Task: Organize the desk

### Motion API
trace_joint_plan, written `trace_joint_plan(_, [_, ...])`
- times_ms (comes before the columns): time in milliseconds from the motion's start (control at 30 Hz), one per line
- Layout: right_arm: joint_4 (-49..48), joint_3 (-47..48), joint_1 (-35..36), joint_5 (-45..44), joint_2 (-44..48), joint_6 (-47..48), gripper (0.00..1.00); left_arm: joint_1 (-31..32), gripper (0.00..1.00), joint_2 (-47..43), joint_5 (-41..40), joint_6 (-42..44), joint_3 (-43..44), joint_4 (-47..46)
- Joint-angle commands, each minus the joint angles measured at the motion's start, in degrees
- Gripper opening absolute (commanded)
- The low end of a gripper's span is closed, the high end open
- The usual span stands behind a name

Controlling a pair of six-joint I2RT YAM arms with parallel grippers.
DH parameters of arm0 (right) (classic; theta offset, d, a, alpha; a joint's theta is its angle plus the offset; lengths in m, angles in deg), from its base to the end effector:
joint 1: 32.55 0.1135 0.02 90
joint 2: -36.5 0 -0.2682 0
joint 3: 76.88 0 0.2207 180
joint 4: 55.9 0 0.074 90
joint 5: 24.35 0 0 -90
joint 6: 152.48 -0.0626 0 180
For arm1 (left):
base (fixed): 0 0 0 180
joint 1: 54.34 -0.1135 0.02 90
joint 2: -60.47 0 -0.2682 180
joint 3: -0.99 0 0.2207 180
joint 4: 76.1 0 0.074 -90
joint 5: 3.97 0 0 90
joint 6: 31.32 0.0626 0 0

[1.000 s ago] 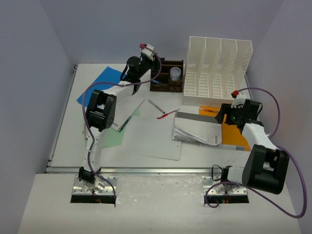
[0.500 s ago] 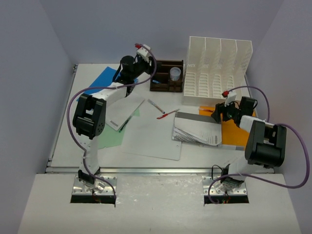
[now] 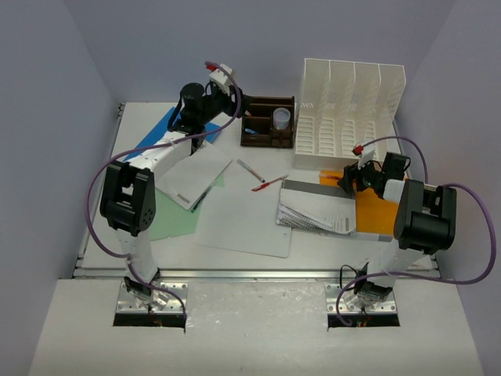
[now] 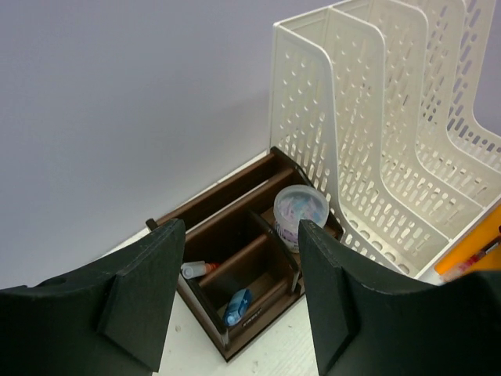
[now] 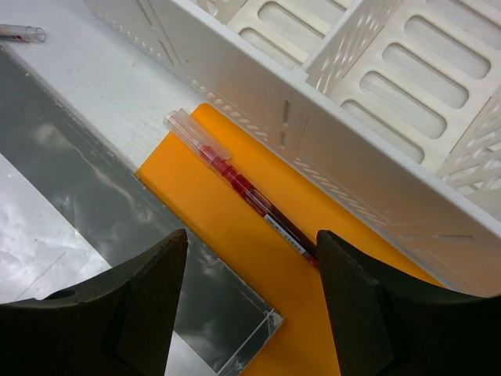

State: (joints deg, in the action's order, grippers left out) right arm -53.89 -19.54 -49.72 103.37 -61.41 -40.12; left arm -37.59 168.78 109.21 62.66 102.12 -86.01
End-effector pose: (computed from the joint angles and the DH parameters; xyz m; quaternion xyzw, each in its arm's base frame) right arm 0.3128 -0.0565 0.1520 -0.1691 0.8597 0.1499 0.4582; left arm 0.4282 -0.1546 0.3468 0.2647 0.6388 -0.2166 0.6892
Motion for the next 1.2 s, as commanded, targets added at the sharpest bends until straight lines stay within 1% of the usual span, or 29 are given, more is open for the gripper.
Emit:
trace_joint_plan(0, [-3.9,0.9,-0.3,-0.3,-1.2,3.1,0.68,-1.0,0.57,-2.9,0.8,-0.9,-0.3,0.6])
trace_joint_plan(133, [-5.2,0.3,-0.2,-1.8,-2.2,3.2,0.68,-1.1,0.57,-3.1,0.8,-0.8,-0.3,0.9])
trace_joint_plan(200, [-3.5,0.6,-0.2,-1.9,-2.4,3.6,0.66,-1.2,0.57,-3.2,0.6,-0.9,-0.2,0.8])
trace_joint_plan(267, [-1.5,0.9,-0.3,-1.8,-2.6,4.7,0.61,-1.2,0.57,-3.2,0.5,-1.2,-0.2,0.7])
trace_joint_plan(533, [4.7,4.4,-0.3,-2.5,-5.4,5.0,0.59,-1.6,0.58,-3.8,0.7,-1.5,-0.1,1.5])
trace_joint_plan(667, [13.1,7.4,-0.3,-0.7,-6.6,6.7,0.51,-2.3,0.58,-4.7,1.1,-1.2,-0.8,1.8])
trace_joint_plan(700, [13.4,7.9,-0.3,-0.6,-6.6,6.8,0.49,-2.6,0.58,-4.8,1.2,-1.2,-0.9,1.9])
trace_joint_plan(767, [19.0,8.6,-0.2,0.1,-6.4,9.0,0.43,-2.8,0.58,-4.9,1.4,-1.2,-1.1,2.0])
trace_joint_plan(800, [20.3,8.7,-0.2,0.1,-6.1,9.6,0.41,-2.9,0.58,-5.0,1.5,-1.2,-1.2,2.0])
trace_joint_plan(900, [21.6,7.2,-0.3,-0.2,-4.6,11.3,0.38,-3.2,0.58,-5.3,1.7,-1.1,-1.5,2.0])
trace_joint_plan(1000, [21.7,6.3,-0.2,-1.7,-2.8,12.3,0.33,-3.3,0.58,-5.6,1.7,-1.0,-1.6,2.1])
trace_joint_plan(1100, [20.2,5.5,0.2,-5.1,-1.4,13.2,0.31,-3.4,0.58,-6.0,1.9,-0.6,-1.8,2.4])
trace_joint_plan(1167, [19.9,5.5,0.7,-7.6,-1.1,15.5,0.28,-3.4,0.58,-6.1,2.0,-0.4,-1.8,2.8])
